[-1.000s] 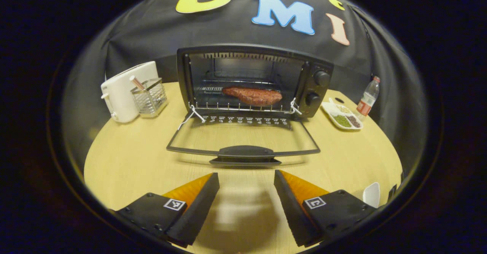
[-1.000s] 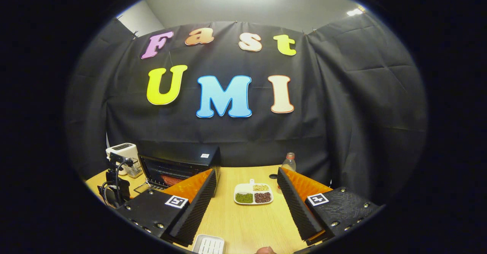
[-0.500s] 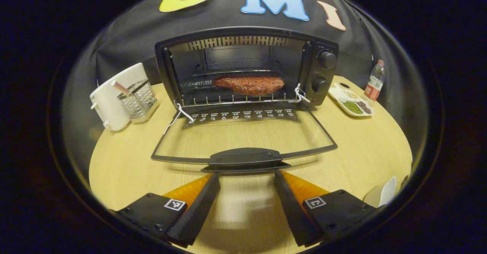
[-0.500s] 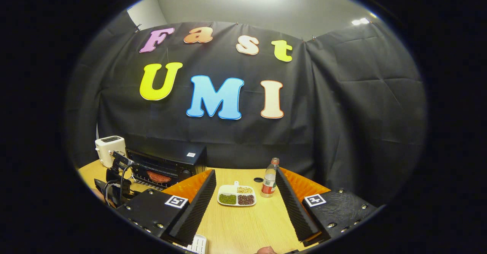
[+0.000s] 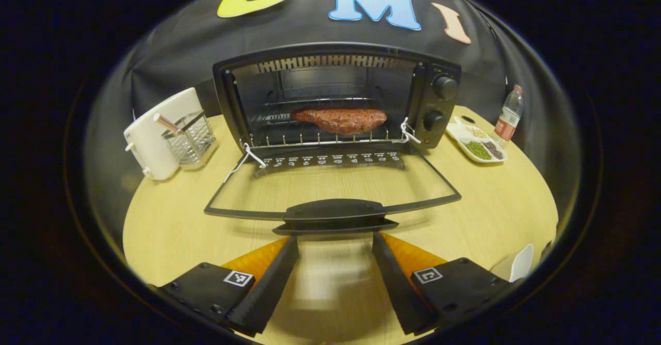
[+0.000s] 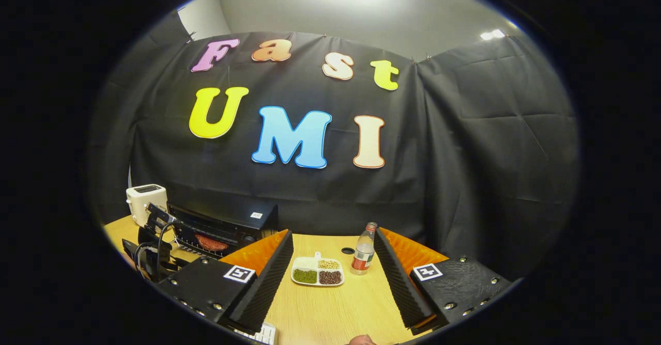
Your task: Open the electric oven with the left hand, put the food in, and close the electric oven.
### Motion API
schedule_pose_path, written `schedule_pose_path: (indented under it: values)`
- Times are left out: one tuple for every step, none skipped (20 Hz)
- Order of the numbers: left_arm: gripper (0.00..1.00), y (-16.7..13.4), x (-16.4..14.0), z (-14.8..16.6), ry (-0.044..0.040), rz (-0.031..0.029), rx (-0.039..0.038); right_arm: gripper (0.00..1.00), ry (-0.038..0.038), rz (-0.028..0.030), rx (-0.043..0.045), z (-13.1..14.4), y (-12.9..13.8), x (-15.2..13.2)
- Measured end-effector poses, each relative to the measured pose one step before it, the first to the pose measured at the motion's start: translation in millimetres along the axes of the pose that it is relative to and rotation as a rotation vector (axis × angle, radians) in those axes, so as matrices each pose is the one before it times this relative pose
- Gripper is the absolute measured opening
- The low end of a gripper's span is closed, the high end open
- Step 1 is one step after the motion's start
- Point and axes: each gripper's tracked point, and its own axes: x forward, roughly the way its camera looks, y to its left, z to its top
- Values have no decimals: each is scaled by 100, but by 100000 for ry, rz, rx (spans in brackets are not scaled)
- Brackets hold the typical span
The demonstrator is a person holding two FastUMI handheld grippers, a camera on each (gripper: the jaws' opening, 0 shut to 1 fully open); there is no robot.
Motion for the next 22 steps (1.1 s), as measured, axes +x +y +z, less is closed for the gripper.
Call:
schedule_pose_path:
  values:
    - [94, 17, -419, 345, -1001, -61, -241, 95, -2, 484, 125, -10, 170, 125]
    - [97, 96, -513, 668, -1105, -133, -112, 95, 235, 648, 37, -96, 266, 133]
    - [97, -49, -467, 807, -1698, -46, -245, 95, 153, 682, -19, 15, 254, 122]
    - [100, 129, -502, 1081, -2172, -146, -248, 95, -136, 481, -202, 10, 280, 242]
    - [100, 31, -483, 941, -2247, -144, -150, 95, -236, 361, -222, 80, 236, 148]
    - [97, 36, -337, 1111, -2133, -224, -88, 95, -264, 283, -2, 74, -131, -128]
    - [97, 1, -195, 889, -1864, -165, 419, 95, 86, 344, 140, -28, 248, 6]
    - [94, 125, -182, 1005, -1890, -113, 586, 95, 223, 424, 322, -124, 328, 181]
    - [100, 28, -192, 1083, -2078, -19, 1241, 95, 101, 131, 185, -28, 224, 173]
    - [100, 119, 111, 1170, -2165, 169, 1693, 95, 214, 56, -193, -140, 150, 193]
    - [97, 93, -35, 1003, -2485, 245, 1883, 95, 284, 140, -368, -31, 126, 128]
    - [97, 146, 270, 1270, -2616, 181, 1729, 95, 149, 204, -276, -24, 207, 28]
    - [97, 146, 699, 1360, -2307, 278, 1340, 95, 31, 267, -227, 79, 190, -16]
    - [100, 156, 736, 1232, -1684, -73, 566, 95, 81, 77, -293, 58, 118, -5]
    - [97, 306, 213, 1048, -2066, 612, -26, 95, 37, -1, -368, -180, -243, -545]
    - [100, 219, 130, 1416, -3028, 202, -391, 95, -11, -281, -408, 12, 78, -10]
    - [100, 18, -122, 1191, -3160, -80, -427, 95, -168, -195, -39, 153, 94, -31]
    - [97, 12, -426, 1199, -3250, -206, -370, 95, -365, -145, 428, 242, -16, -145]
    - [97, -190, -789, 1237, -3887, -550, -228, 95, -873, -3, 919, 497, 135, -102]
    - [97, -38, -983, 1164, -3239, -110, -59, 95, -709, 385, 1136, 391, 114, -195]
    - [97, -160, -1318, 958, -3409, -66, -548, 95, -1054, 848, 992, 378, 189, -184]
    - [100, -36, -1411, 1232, -3870, 590, -1428, 95, -1589, 1068, 349, 500, 109, -246]
